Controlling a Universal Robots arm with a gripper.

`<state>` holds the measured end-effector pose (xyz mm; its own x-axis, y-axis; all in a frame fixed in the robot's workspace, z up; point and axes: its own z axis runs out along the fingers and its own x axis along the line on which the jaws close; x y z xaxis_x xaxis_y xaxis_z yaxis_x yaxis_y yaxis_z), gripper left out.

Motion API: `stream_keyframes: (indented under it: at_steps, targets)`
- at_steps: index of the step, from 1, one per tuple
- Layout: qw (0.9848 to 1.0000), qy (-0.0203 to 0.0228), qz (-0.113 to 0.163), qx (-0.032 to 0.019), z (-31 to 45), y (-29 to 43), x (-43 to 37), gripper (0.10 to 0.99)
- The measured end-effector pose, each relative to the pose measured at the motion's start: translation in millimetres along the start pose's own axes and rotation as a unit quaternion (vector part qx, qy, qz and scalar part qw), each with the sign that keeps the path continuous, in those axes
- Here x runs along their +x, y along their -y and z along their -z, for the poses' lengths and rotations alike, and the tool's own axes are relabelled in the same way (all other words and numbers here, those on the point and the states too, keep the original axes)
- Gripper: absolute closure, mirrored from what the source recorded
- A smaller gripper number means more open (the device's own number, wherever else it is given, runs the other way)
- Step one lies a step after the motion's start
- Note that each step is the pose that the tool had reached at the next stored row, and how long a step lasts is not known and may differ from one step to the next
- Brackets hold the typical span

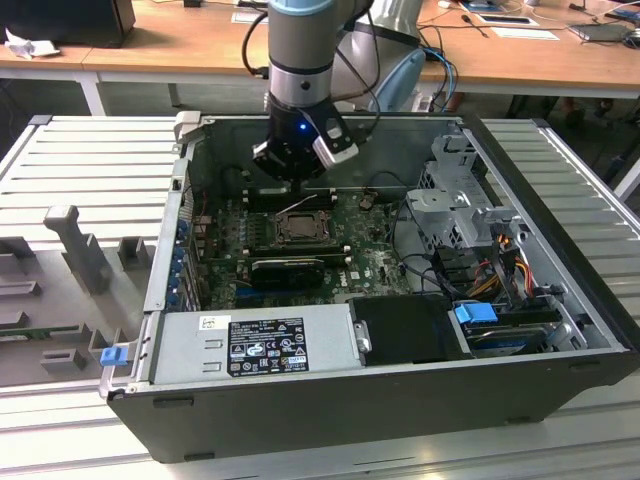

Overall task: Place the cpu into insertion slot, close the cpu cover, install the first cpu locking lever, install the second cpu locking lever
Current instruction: 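Install the first cpu locking lever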

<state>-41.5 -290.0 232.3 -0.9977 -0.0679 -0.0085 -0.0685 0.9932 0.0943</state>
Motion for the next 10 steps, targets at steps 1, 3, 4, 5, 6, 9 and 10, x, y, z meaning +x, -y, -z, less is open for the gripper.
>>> stream_keyframes:
  at_steps: [1,3,4,5,6,9,10]
  targets:
    - [1.0000,0.0001,0.000,0.0000,-0.8,0.1,-0.5,0.980]
    - [1.0000,0.0001,0.000,0.0000,-1.8,0.3,-1.8,0.980]
    - [1.0000,0.0001,0.000,0.0000,-2.3,0.4,-2.4,0.980]
    - [1.0000,0.0001,0.000,0.0000,-2.8,0.5,-3.3,0.980]
    - [1.0000,0.0001,0.000,0.0000,-3.3,0.6,-4.0,0.980]
    - [1.0000,0.0001,0.000,0.0001,-4.4,0.8,-7.0,0.980]
    - [1.0000,0.0001,0.000,0.0001,-4.5,0.8,-8.2,0.980]
